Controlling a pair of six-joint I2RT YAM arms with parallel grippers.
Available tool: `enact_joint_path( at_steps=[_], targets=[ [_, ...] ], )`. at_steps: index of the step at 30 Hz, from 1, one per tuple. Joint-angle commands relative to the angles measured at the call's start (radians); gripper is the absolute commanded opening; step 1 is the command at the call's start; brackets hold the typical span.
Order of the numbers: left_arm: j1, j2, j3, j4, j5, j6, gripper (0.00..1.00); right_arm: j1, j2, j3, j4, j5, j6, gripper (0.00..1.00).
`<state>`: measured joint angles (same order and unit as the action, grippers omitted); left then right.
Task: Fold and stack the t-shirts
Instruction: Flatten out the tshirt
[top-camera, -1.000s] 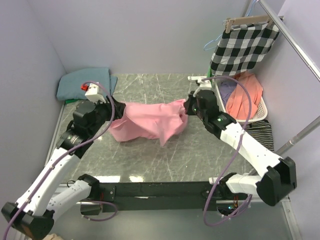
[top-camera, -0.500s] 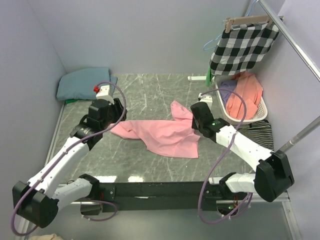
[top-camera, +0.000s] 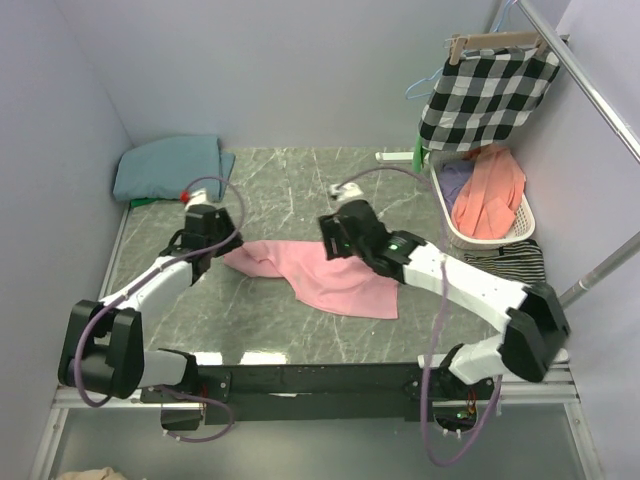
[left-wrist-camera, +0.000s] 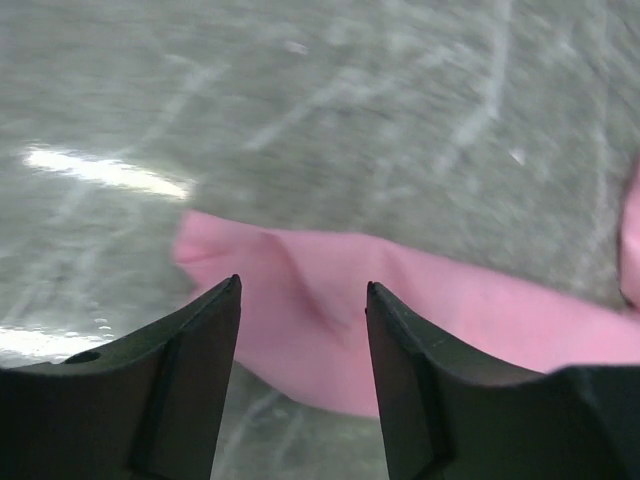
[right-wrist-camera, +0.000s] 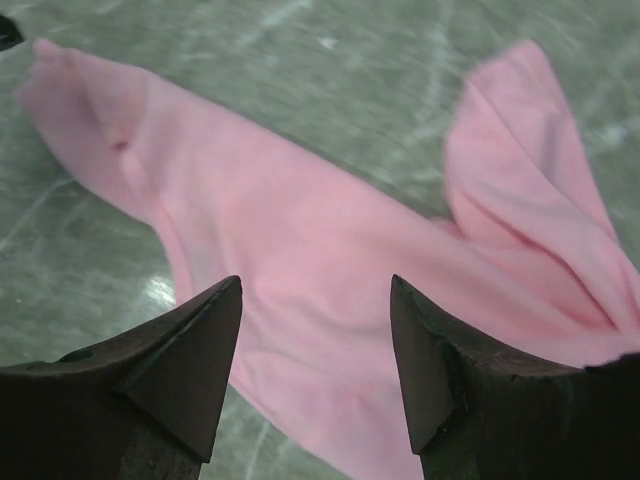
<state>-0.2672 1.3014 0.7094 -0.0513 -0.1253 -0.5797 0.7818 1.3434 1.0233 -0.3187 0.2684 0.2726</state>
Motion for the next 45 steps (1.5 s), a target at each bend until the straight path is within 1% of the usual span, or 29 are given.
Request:
enact_joint_path(
  at_steps=[1,2,3,6,7,8,10,11,16,19,24,25,30,32,37,41,45],
  targets=[
    [0.13,-0.027,-0.074,0.157,0.056,-0.081,0.59,0.068,0.157,0.115,0.063,-0.035,-0.118,0.68],
    [0.149,-0.034,-0.089,0.169,0.067,-0.092,0.58,0.076,0.21,0.139,0.087,-0.034,-0.118,0.69],
    [0.179,-0.037,-0.099,0.179,0.073,-0.098,0.58,0.088,0.236,0.155,0.096,-0.073,-0.137,0.69],
    [0.216,-0.045,-0.139,0.202,0.07,-0.118,0.59,0.112,0.359,0.262,0.084,-0.113,-0.173,0.69],
    [0.227,-0.047,-0.146,0.209,0.073,-0.123,0.59,0.122,0.429,0.299,0.067,-0.116,-0.185,0.7],
    [0.25,-0.048,-0.157,0.228,0.087,-0.132,0.58,0.132,0.465,0.373,0.031,-0.112,-0.194,0.69],
    [0.266,-0.048,-0.185,0.254,0.118,-0.137,0.58,0.163,0.555,0.44,0.004,-0.1,-0.23,0.69],
    [0.301,-0.045,-0.191,0.272,0.145,-0.14,0.58,0.171,0.582,0.492,-0.006,-0.1,-0.239,0.69],
    [0.336,-0.016,-0.211,0.304,0.205,-0.135,0.55,0.217,0.715,0.622,-0.054,-0.086,-0.289,0.7],
    [0.342,-0.004,-0.228,0.333,0.239,-0.137,0.52,0.237,0.776,0.714,-0.108,-0.077,-0.309,0.7],
    [0.35,0.018,-0.241,0.354,0.237,-0.149,0.49,0.261,0.864,0.808,-0.134,-0.07,-0.343,0.7],
    [0.355,0.022,-0.245,0.363,0.243,-0.152,0.49,0.26,0.878,0.849,-0.149,-0.072,-0.348,0.7],
    [0.416,0.029,-0.272,0.39,0.283,-0.163,0.46,0.258,0.96,0.952,-0.152,-0.066,-0.406,0.72],
    [0.436,0.036,-0.28,0.406,0.308,-0.163,0.46,0.257,0.99,1.029,-0.177,-0.069,-0.424,0.72],
    [0.457,0.052,-0.284,0.421,0.342,-0.166,0.44,0.247,1.089,1.167,-0.201,-0.072,-0.455,0.73],
    [0.462,0.05,-0.292,0.43,0.354,-0.167,0.43,0.231,1.14,1.225,-0.206,-0.084,-0.461,0.74],
    [0.462,0.056,-0.291,0.433,0.355,-0.166,0.43,0.217,1.185,1.259,-0.212,-0.078,-0.464,0.71]
  ],
)
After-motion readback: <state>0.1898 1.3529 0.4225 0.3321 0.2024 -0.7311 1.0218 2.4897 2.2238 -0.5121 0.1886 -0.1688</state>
